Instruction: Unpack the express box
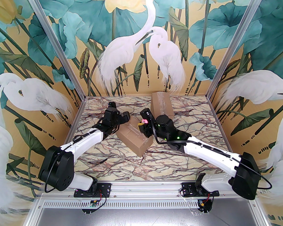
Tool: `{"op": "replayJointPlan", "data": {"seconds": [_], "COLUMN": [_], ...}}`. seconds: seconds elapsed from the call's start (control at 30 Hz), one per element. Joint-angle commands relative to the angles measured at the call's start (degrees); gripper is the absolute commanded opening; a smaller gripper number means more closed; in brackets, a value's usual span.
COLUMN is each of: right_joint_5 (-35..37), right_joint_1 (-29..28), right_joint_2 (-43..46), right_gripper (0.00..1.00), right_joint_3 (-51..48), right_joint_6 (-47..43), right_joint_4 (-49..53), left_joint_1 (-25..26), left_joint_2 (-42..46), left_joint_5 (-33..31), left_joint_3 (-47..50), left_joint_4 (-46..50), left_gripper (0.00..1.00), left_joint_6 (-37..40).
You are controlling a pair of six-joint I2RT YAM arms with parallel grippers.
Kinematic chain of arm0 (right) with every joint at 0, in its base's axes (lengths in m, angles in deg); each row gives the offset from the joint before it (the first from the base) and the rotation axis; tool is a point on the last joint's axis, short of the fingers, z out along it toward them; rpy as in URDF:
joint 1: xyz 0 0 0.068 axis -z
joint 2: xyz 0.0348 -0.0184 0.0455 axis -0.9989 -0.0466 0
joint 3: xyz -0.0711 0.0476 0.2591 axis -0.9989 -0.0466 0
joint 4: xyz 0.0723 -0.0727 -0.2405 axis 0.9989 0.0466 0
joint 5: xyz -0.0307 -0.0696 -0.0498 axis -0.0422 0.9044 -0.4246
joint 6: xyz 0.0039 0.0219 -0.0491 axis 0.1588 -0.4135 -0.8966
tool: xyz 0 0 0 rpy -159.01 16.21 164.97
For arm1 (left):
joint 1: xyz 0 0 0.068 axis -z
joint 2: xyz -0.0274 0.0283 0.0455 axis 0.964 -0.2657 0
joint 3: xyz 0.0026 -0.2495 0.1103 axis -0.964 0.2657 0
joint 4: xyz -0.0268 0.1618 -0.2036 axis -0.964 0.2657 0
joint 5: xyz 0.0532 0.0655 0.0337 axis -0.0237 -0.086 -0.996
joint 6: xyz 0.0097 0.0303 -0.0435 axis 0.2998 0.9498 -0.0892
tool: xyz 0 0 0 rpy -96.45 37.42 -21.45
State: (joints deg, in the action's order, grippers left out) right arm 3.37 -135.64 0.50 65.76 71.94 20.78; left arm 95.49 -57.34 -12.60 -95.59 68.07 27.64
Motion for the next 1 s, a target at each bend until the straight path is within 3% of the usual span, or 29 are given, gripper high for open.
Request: {"op": "replayJointPlan", "data": {"seconds": [0.0,0.23,0.5,0.77,0.97], "right_joint_5": [-2.63,-4.29,-5.92,-6.64,-5.37], "right_joint_1": [0.96,1.73,1.64,1.64,1.64], "right_joint_2": [-2.81,-4.86,-4.26,-5.36,-5.28], "right_gripper": [0.0,0.0,0.0,0.0,0.0], "right_joint_3": [2.42,5.55,5.56,6.26,6.45], "right_joint_6": [-1.96,-3.96,-4.44,-5.04,-5.92], "right_joint_4": [0.56,0.68,-1.34,-2.99,-1.8], "left_joint_1": [-1.6,-6.94,-7.49,-4.66,0.43], "left_joint_2": [0.42,3.03,0.83,-4.3,-11.59], "left_joint_5": [-2.75,6.67,11.25,20.71,23.39], "left_joint_3": [0.1,-5.48,-15.13,-22.46,-27.32], "left_joint_4": [14.64,20.15,28.13,26.62,28.41], "left_gripper": [1.0,1.0,1.0,0.99,0.93], "left_joint_6": [1.18,7.67,10.69,14.22,17.57]}}
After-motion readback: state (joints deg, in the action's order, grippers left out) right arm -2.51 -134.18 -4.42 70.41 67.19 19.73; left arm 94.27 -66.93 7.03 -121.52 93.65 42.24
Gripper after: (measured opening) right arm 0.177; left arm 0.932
